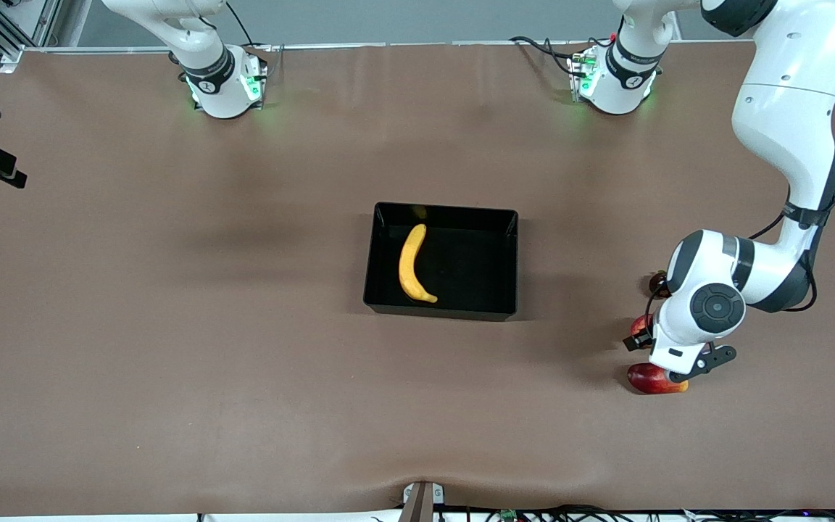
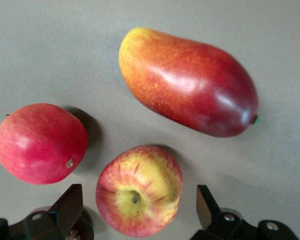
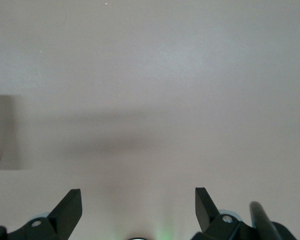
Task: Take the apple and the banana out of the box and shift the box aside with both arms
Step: 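Lift the apple and carry it to the plum and peach, then lower the apple beside the red peach and open the left gripper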
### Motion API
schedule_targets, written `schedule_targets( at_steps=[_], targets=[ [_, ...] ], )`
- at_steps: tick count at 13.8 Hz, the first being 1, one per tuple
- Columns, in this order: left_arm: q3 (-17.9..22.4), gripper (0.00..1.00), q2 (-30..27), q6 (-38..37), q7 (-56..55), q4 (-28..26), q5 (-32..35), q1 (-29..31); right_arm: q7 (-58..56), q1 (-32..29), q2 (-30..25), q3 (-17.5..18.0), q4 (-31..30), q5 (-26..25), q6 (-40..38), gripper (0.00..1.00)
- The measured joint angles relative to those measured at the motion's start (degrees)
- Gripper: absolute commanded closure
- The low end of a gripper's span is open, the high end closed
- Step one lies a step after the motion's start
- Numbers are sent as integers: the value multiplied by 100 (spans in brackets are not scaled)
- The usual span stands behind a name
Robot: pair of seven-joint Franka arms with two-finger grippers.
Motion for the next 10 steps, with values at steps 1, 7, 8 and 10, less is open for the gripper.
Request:
schedule_targets(
  at_steps=[1,7,8,10],
  targets=[
    [-45,0,-74,-83,0,23,0,-7,0,0,0,0,0,0,0,0],
    [-773,0,-598,-921,-234,71,-3,-424,0,0,0,34,42,0,23,0],
    [-900,0,-618,-1079,-397,132,-3,-642,0,1,0,42,43,0,27,0],
    [-993,0,-624,-1202,-570,309,-4,-1248,0,1,0,55,43,0,29,0]
  ],
)
